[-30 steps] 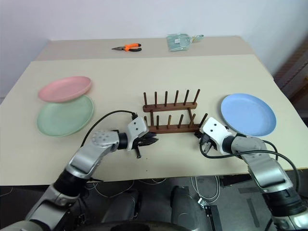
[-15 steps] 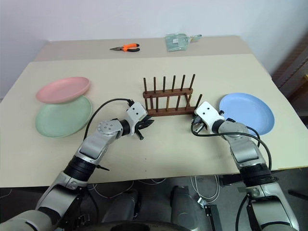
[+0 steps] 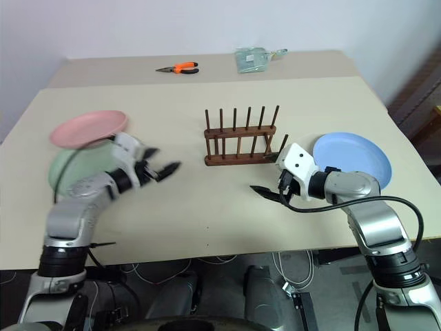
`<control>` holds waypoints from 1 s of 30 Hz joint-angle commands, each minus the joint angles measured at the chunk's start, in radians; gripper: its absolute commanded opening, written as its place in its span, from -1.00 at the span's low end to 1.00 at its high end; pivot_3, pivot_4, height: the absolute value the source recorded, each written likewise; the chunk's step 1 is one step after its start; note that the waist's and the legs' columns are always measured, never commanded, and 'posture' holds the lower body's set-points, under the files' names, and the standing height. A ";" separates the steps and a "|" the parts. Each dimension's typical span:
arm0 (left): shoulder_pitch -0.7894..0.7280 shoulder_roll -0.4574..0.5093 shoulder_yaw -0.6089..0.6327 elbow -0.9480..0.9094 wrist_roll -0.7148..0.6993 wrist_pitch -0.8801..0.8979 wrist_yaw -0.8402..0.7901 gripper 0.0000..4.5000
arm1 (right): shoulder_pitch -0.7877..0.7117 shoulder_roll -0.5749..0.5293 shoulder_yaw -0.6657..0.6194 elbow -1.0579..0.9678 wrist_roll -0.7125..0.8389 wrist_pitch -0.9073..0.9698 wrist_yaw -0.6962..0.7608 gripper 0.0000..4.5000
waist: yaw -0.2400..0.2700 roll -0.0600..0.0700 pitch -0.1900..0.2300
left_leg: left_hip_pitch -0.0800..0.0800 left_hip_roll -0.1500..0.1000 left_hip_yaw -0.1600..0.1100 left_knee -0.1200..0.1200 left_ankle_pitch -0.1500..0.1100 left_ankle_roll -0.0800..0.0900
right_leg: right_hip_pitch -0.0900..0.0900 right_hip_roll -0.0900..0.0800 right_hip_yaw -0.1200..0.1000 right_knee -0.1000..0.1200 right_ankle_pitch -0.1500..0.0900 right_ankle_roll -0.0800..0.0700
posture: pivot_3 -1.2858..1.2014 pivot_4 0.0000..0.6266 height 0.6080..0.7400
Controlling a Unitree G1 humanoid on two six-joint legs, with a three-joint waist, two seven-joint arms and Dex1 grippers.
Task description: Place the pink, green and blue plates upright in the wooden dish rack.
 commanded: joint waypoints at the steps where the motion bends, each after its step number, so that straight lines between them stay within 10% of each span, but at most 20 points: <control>1: -0.122 -0.057 0.175 0.003 -0.008 0.023 0.253 0.98 | -0.046 0.011 0.003 -0.018 0.016 -0.007 0.007 1.00 | 0.009 0.000 0.000 | 0.000 0.000 0.000 0.000 0.000 0.000 | 0.000 0.000 0.000 0.000 0.000 0.000 | 0.03 -0.52 1.00; 8: -0.251 -0.359 0.537 -0.215 -0.341 0.174 0.665 0.98 | -0.091 0.030 0.051 0.061 -0.022 -0.061 0.025 1.00 | 0.013 -0.003 0.000 | 0.000 -0.001 0.000 0.000 -0.001 -0.003 | 0.000 -0.001 0.000 -0.001 0.002 0.000 | 0.03 -0.52 1.00; 15: -0.168 -0.460 0.712 -0.336 -0.590 0.188 1.003 0.98 | -0.117 0.038 0.075 0.132 -0.052 -0.113 0.044 1.00 | 0.010 -0.004 0.001 | 0.001 -0.001 0.001 0.000 -0.001 -0.004 | 0.000 0.000 0.000 0.000 0.002 -0.001 | 0.03 -0.52 1.00; 30: -0.298 -0.083 0.657 0.320 -0.561 0.123 0.921 0.75 | -0.108 0.081 0.079 0.127 -0.091 -0.133 -0.008 1.00 | 0.012 -0.007 0.001 | 0.000 -0.001 0.000 0.000 -0.001 -0.005 | 0.000 0.001 0.000 0.000 0.002 -0.001 | 0.03 -0.52 1.00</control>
